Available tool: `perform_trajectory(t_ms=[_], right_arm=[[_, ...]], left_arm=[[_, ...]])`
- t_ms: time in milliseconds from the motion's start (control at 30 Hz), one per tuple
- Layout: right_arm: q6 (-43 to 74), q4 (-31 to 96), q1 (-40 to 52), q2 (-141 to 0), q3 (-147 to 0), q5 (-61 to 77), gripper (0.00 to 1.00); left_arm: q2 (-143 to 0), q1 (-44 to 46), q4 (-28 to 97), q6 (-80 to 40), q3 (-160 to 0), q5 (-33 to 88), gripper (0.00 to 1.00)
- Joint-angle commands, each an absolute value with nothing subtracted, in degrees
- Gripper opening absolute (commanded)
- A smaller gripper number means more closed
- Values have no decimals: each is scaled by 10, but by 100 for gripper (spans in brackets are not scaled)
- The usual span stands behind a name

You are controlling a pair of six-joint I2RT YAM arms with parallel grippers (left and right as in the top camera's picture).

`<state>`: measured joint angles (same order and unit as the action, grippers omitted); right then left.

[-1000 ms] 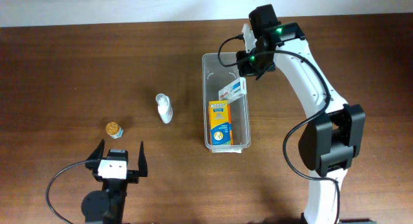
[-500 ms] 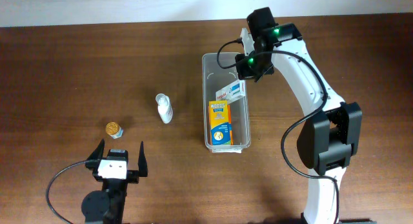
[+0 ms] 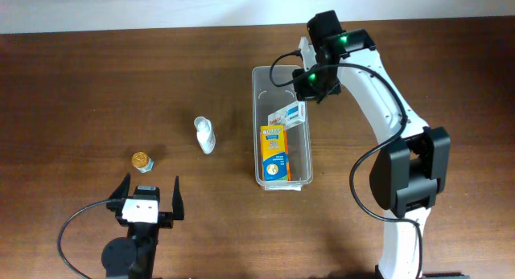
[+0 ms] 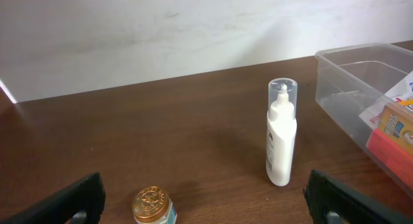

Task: Pack container

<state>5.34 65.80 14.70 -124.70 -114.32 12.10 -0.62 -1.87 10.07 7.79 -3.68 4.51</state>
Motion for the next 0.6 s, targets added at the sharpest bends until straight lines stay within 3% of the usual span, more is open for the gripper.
perform_trajectory(t_ms=[0,567], right_arm=[[47,658,163,-1260,-1145,129,4],[42,710,177,-1263,-1145,128,4]], left_arm=[[-3,-22,101,87,-31,47,99],[-3,-22,101,87,-31,47,99]])
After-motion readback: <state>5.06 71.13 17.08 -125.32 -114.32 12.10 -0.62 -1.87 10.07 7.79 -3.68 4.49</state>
